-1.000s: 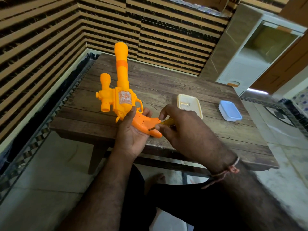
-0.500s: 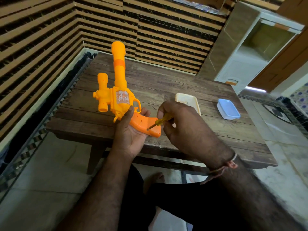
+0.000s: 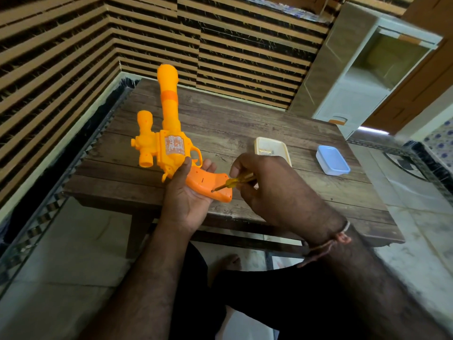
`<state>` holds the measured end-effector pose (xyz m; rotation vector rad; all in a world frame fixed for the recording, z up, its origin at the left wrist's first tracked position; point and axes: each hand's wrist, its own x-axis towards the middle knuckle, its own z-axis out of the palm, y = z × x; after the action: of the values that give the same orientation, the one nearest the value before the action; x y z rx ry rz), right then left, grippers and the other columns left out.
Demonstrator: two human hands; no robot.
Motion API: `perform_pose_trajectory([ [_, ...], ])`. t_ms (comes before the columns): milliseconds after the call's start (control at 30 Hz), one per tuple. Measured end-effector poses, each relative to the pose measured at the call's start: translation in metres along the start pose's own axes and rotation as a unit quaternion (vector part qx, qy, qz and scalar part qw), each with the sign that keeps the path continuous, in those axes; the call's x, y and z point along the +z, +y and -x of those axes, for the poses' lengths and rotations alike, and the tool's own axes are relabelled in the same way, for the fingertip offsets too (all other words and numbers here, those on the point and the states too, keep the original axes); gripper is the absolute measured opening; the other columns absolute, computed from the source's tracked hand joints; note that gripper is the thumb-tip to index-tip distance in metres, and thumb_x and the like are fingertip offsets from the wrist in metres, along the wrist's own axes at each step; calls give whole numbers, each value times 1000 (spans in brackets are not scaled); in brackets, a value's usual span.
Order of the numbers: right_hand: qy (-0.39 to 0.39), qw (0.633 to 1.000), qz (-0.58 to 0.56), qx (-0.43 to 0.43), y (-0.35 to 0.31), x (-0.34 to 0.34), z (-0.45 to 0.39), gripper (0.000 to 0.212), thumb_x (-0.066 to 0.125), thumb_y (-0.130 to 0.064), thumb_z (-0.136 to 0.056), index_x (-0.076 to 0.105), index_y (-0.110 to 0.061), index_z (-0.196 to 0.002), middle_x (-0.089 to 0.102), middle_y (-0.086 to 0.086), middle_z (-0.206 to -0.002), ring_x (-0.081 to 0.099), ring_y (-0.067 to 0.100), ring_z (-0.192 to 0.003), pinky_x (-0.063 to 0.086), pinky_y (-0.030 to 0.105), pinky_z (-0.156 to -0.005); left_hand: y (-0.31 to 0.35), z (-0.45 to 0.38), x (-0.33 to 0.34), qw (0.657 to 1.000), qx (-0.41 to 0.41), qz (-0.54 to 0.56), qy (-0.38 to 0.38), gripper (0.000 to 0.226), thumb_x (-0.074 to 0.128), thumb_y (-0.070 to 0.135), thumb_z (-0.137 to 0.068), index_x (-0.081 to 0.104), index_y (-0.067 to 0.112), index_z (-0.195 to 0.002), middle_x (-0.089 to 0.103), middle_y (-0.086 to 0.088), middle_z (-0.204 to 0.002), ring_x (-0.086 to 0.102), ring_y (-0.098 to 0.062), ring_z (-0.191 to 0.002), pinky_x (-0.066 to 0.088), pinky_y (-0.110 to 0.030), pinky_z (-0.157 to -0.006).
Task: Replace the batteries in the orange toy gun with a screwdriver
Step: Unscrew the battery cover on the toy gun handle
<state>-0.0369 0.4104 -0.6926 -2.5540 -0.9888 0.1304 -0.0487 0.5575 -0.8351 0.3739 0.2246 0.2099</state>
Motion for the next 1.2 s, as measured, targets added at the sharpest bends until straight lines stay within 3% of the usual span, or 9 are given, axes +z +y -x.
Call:
perform_pose_trajectory([
  [133,-14,1000,-15,-4,-1,5,-2,29,61,0,-77,59,-26,-89,54,-7,-83,49,10,-73,37,21,-63,-1,-1,-1,1000,1,1,-12,114,94,40,-50,42,13,-147,68,-9,-110,59,-26,-117,56,-48,-73],
  [233,-9,1000,-20,1,-1,9,-6,16,67,-21,-84,56,-24,-95,59,-1,-84,55,16,-74,44,28,-64,-1,-3,-5,999,0,0,-34,109,89,37,-61,34,10,-151,62,-9,-113,53,-29,-122,55,-47,-75],
  [333,27,999,10,14,-1,6,-8,14,57,-37,-93,57,-24,-97,64,3,-83,61,24,-77,53,38,-67,-3,-3,-6,998,12,9,-58,75,87,34,-66,50,15,-130,60,-8,-104,53,-26,-112,52,-48,-82],
  [567,56,996,-72,-16,-7,3,-8,13,70,-17,-81,62,-23,-90,60,-11,-73,58,11,-70,48,27,-64,-1,-4,-2,996,67,-3,-53,20,65,6,-80,60,17,-95,62,-2,-85,60,-18,-89,54,-37,-79],
  [700,51,997,-62,-20,-11,9,-4,19,66,-7,-78,63,-20,-91,62,-5,-80,57,13,-75,47,28,-67,1,-6,-2,997,50,3,-50,55,83,5,-58,59,13,-106,62,-4,-100,57,-24,-110,56,-41,-78],
  [833,45,998,-49,-6,-9,14,-2,11,66,-25,-87,56,-22,-93,59,-4,-71,50,12,-61,40,26,-56,2,-2,2,996,57,3,-62,34,64,-1,-69,76,23,-89,67,-1,-97,60,-26,-110,57,-40,-66],
  [933,58,997,-51,9,-8,16,-3,11,60,-31,-93,57,-20,-95,61,-2,-72,57,17,-64,45,30,-58,4,-8,-6,997,33,5,-71,80,76,2,-66,49,20,-140,56,-8,-123,41,-35,-139,52,-54,-83],
  [1000,63,997,-38,20,-7,17,-3,10,62,-28,-90,58,-22,-96,63,1,-77,59,20,-69,47,31,-62,3,-8,-6,999,21,-5,-48,100,76,5,-61,33,19,-151,58,-7,-124,40,-31,-141,52,-53,-83],
  [1200,67,995,-49,49,-3,17,0,14,66,-14,-83,61,-25,-90,62,-5,-75,56,10,-65,44,21,-57,2,-4,1,999,14,-35,-26,52,73,14,-55,65,11,-107,68,-9,-119,65,-22,-116,57,-50,-82],
])
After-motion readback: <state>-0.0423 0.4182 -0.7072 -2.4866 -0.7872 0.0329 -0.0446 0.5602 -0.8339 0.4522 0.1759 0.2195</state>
